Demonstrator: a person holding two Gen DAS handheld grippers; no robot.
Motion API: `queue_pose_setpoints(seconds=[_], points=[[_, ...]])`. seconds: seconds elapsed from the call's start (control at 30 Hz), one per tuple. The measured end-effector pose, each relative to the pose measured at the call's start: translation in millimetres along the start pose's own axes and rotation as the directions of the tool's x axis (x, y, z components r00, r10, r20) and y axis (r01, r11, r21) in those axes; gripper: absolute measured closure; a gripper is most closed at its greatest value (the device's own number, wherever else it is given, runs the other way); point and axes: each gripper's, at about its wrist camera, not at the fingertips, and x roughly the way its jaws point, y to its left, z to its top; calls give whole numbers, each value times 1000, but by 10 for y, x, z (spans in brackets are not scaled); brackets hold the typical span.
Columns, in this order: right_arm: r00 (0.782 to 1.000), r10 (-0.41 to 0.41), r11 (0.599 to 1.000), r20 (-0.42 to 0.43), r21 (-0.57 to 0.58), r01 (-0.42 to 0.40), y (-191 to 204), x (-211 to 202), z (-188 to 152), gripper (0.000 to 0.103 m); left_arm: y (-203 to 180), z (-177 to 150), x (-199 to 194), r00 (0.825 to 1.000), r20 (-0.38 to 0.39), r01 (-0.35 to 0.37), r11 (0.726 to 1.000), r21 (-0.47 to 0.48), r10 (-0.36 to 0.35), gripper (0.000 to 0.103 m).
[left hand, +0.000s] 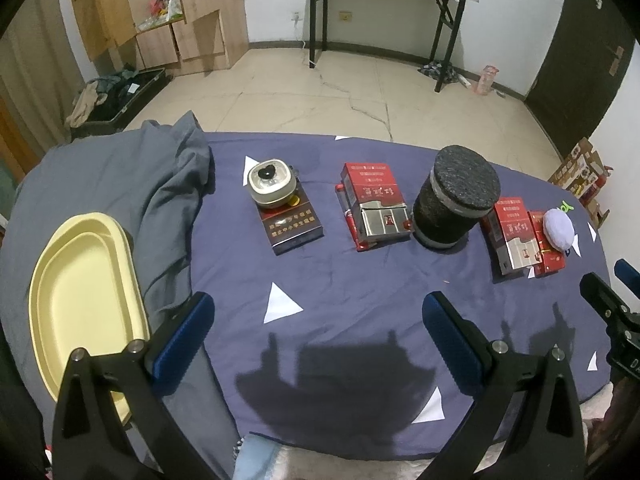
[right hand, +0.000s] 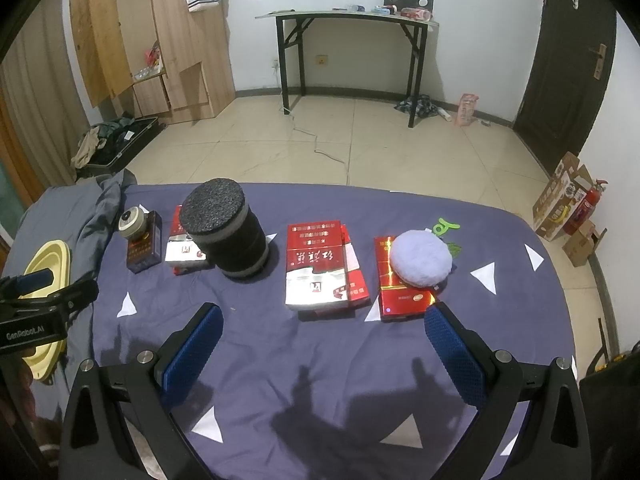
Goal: Organize rigid objects
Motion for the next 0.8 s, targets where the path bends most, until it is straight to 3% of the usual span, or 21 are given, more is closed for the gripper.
queue_pose_setpoints(seconds=[0.27,0.8], points=[[1000,0,1000,-1,0,0,-1,1,-2,0,34,-17,37,999,-17,27,999,-22,-27,0],[1000,2,1000,-1,-1,-2,1,3,-1,0,-2,-23,33,1000,-13,17,1000,-10,-17,0]])
